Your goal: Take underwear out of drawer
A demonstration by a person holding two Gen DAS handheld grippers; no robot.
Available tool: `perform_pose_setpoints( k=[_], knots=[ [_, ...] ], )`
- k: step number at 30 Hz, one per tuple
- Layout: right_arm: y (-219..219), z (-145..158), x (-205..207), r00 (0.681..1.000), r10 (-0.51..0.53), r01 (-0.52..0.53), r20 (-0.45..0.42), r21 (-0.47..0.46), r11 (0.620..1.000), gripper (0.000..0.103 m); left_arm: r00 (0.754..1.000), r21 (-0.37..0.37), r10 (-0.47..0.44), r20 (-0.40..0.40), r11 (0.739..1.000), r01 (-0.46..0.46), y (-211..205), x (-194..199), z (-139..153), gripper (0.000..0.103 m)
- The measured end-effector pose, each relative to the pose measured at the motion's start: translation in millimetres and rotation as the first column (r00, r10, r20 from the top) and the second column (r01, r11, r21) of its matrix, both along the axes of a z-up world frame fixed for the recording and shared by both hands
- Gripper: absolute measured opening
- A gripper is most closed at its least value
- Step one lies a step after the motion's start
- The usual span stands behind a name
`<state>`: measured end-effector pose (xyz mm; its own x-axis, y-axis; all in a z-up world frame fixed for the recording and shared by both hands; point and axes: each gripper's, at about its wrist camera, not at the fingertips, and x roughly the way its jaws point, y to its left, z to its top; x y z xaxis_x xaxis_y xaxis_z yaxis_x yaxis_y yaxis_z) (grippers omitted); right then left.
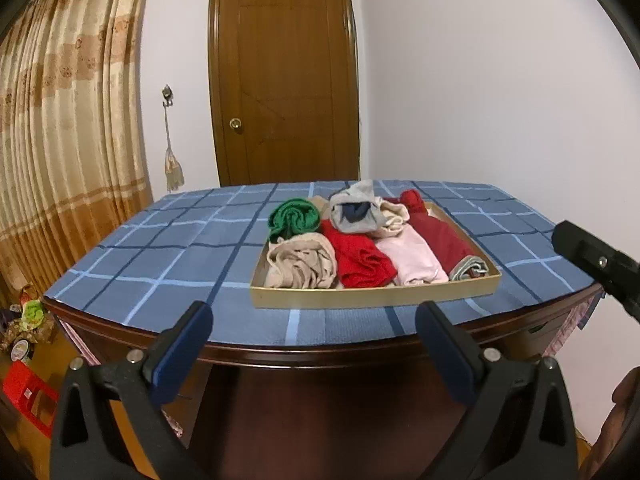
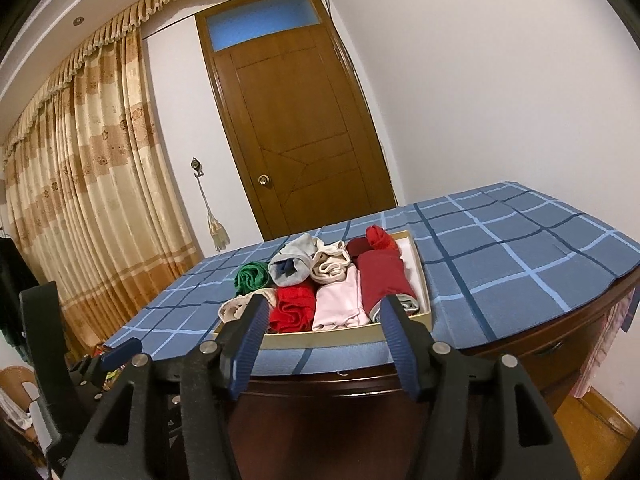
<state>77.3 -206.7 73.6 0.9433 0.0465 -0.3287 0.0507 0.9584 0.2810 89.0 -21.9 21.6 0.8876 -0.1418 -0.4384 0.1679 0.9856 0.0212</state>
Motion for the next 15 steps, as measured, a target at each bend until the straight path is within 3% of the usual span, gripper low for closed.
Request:
perform_pose_setpoints(
  k=[15],
  knots=[
    [12, 8, -9, 0.999, 0.0, 0.002, 0.04, -0.046, 0.999, 0.062, 0.999, -0.025, 0.038, 0.018, 0.999, -0.037, 11, -6, 5, 0.103]
  ],
)
